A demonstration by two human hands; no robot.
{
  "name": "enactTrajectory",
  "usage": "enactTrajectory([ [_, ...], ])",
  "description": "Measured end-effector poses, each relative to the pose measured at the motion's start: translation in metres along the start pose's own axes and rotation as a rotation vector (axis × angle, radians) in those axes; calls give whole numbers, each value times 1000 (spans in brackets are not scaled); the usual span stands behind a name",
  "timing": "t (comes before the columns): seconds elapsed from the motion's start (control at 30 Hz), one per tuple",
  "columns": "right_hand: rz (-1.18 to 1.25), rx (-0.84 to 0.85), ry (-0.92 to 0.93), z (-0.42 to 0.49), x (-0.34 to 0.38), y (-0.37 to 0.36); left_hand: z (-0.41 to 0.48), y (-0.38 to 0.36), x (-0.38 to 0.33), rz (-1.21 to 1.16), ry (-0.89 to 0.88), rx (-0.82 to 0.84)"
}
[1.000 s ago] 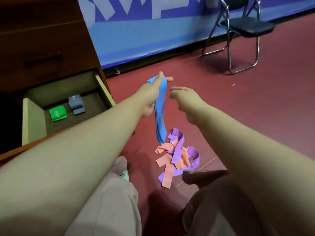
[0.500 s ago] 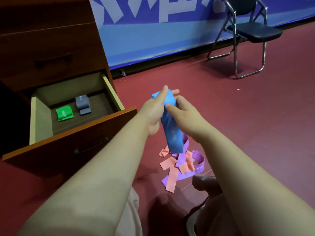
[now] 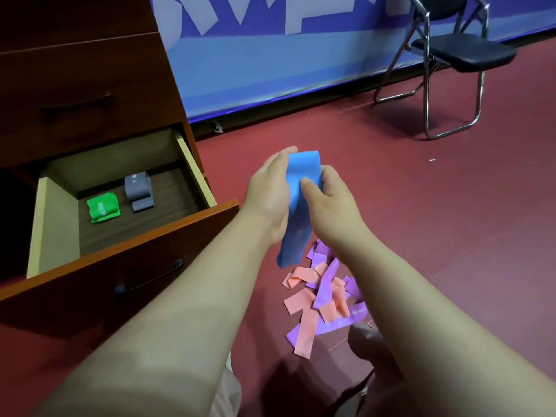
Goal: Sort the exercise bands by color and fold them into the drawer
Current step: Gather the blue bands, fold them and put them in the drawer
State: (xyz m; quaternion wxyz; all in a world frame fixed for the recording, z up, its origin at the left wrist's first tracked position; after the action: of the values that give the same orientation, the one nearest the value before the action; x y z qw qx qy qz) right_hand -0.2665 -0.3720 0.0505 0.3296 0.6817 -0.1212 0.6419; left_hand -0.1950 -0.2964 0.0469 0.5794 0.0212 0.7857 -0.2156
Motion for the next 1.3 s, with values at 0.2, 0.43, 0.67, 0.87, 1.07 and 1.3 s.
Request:
enactTrajectory([
  [0.2,-53,-32,2,6,-3,2,0,-6,5,20,-17,8],
  [0.43,-113,-35,-3,9,-9,4,0,-13,11,77,5,47],
  [0.67,-137,-42,10,10,-8,6,1,-16,12,157,-43,55],
  [0.87,-94,-48,24,14,-8,8,3,-13,5,214,-139,18],
  [1.07,51,-24,3,15,-6,8,4,-10,1,307,-176,-2],
  [1.3,177,-73,-41,16,-5,15,4,-7,-5,387,-229,72],
])
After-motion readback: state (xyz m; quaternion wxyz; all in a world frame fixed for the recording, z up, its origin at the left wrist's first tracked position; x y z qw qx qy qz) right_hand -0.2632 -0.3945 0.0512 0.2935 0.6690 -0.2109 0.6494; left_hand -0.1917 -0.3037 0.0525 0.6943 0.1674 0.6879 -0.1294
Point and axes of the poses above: each hand's wrist, its own z-axis towards the middle knuckle, its own y-axis out of the back of the hand, x = y × z, the point moved 4 cm from there along z, towards the middle knuckle, and after that the axes turned 3 degrees about -x, right-handed, at the moved point
